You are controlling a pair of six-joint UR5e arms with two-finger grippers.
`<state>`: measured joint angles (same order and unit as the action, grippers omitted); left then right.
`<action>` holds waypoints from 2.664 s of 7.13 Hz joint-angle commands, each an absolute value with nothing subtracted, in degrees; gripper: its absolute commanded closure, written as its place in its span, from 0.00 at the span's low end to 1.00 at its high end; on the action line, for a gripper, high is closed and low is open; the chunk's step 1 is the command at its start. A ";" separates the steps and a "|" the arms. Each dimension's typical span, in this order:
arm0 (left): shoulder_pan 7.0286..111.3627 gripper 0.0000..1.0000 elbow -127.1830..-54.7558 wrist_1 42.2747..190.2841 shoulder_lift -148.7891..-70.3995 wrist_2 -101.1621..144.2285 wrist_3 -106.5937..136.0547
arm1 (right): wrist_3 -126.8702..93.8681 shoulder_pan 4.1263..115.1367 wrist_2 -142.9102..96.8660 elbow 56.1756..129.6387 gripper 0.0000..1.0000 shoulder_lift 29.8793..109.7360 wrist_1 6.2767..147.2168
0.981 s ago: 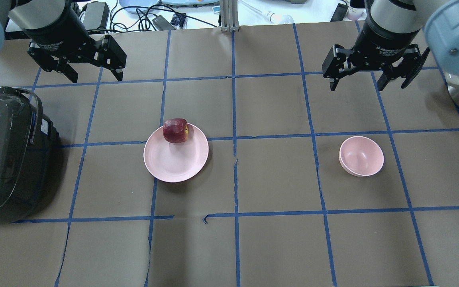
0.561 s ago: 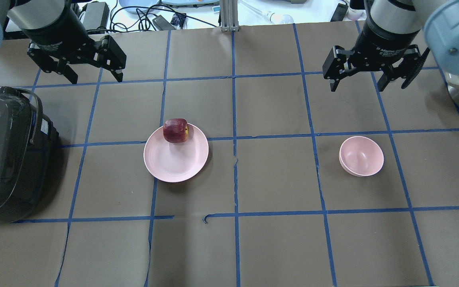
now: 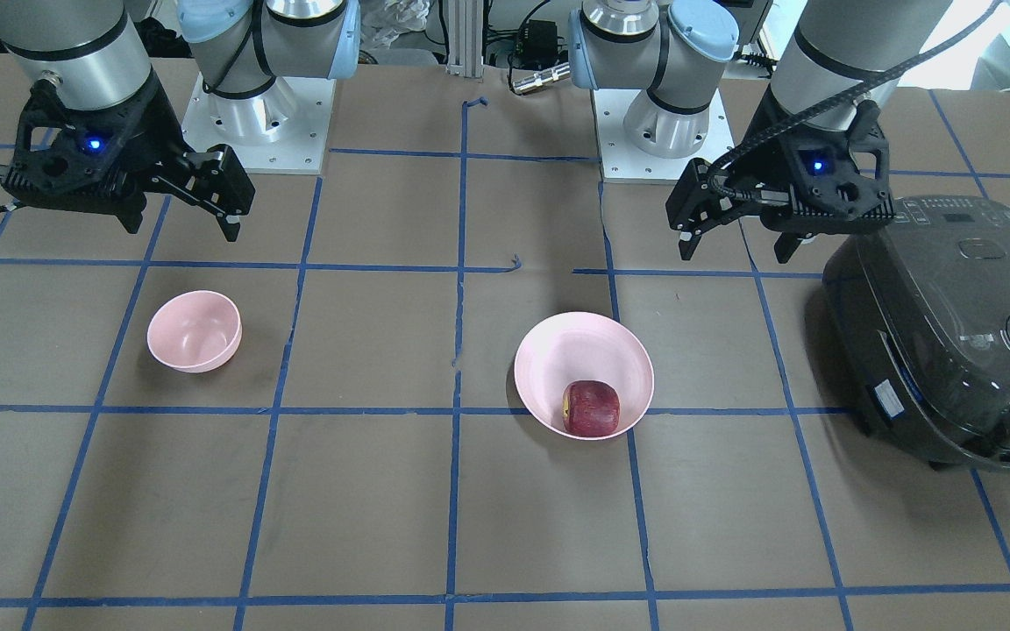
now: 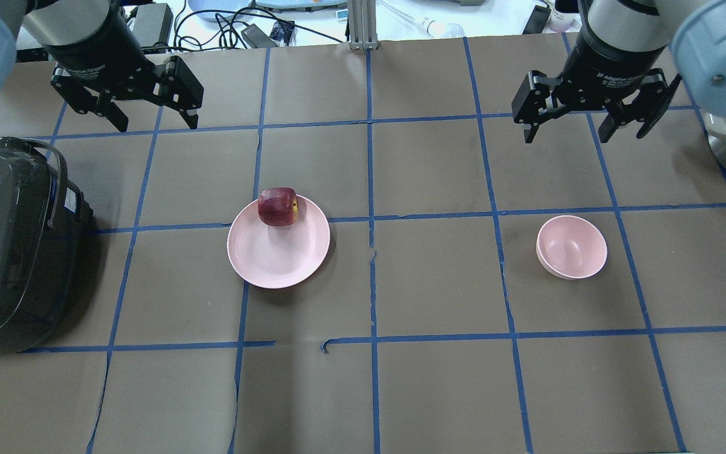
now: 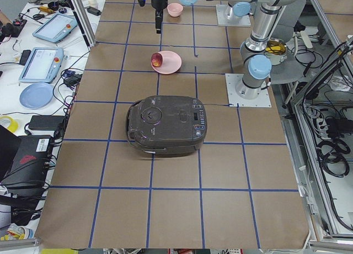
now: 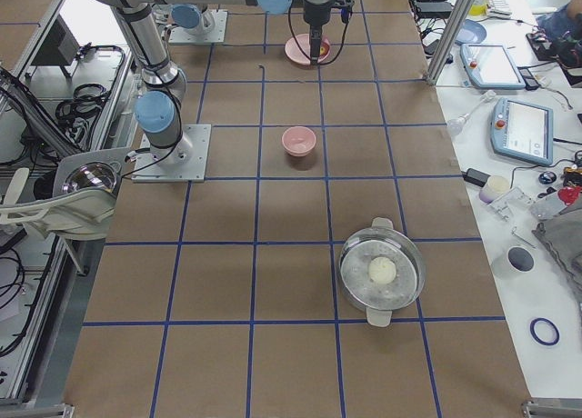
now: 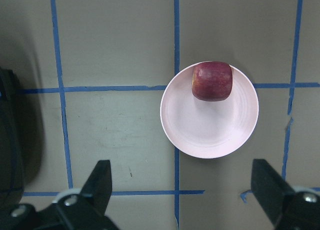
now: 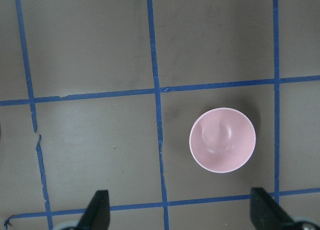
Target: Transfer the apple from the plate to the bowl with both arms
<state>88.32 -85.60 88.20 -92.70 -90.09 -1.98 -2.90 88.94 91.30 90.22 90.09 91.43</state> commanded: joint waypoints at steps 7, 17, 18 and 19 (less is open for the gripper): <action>88.33 0.00 -85.09 88.07 -93.68 -90.62 -1.67 | 4.16 85.01 91.75 90.44 0.00 85.45 92.11; 95.89 0.04 -97.73 54.84 -115.65 -90.53 3.17 | 29.00 66.27 86.57 116.27 0.00 77.97 116.87; 96.06 0.02 -98.95 55.02 -116.27 -90.44 3.51 | 29.00 66.18 86.57 117.41 0.00 76.91 117.50; 96.06 0.02 -100.70 54.76 -116.37 -90.44 2.99 | 28.92 66.18 86.66 117.86 0.00 76.03 119.25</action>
<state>95.99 -98.83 55.12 -115.91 -90.47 3.38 28.95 66.29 86.68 116.89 77.18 117.35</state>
